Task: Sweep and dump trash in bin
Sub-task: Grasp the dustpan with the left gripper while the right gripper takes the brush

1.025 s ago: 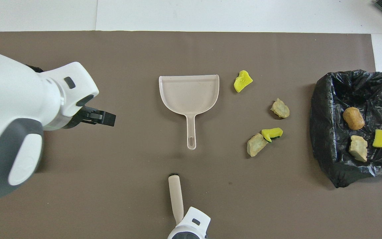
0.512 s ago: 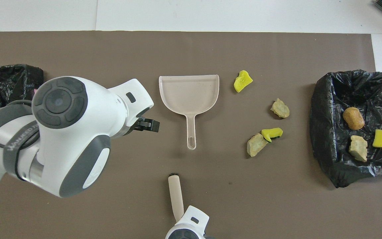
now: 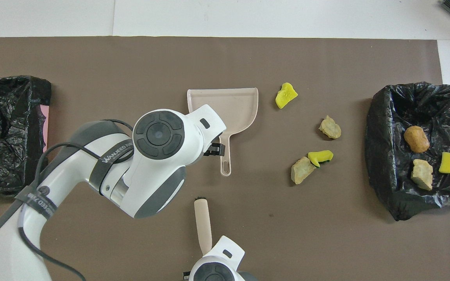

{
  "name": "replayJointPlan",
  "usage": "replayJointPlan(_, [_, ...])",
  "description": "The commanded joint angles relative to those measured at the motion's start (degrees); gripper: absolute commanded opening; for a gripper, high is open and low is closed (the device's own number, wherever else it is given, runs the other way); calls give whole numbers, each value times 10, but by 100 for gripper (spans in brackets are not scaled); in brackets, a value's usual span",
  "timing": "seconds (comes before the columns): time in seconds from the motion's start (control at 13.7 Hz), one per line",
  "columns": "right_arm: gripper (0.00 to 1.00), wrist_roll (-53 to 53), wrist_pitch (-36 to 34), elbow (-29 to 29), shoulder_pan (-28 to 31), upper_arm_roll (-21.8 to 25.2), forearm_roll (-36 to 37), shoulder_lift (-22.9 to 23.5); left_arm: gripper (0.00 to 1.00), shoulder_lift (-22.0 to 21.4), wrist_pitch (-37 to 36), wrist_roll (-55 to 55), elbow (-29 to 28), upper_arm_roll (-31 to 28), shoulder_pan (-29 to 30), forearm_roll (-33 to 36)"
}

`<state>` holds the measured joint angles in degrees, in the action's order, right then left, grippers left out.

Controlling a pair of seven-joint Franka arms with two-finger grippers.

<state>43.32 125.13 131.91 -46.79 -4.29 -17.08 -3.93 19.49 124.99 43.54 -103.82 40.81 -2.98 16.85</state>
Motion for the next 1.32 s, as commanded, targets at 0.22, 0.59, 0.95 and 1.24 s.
replayJointPlan(0.22, [0,-7,-109,2,106,0,-9,-56,100,65,17,52,29,1,-25,64])
replayJointPlan(0.59, [0,-101,-153,4,233,-1,20,-46,78,73,38,49,21,1,-28,68])
replayJointPlan(0.95, [0,-126,-153,-22,302,0,130,-17,37,74,25,44,18,1,-29,67])
replayJointPlan(1.24, [0,-172,-148,-39,354,-1,216,1,0,67,24,36,20,1,-25,65])
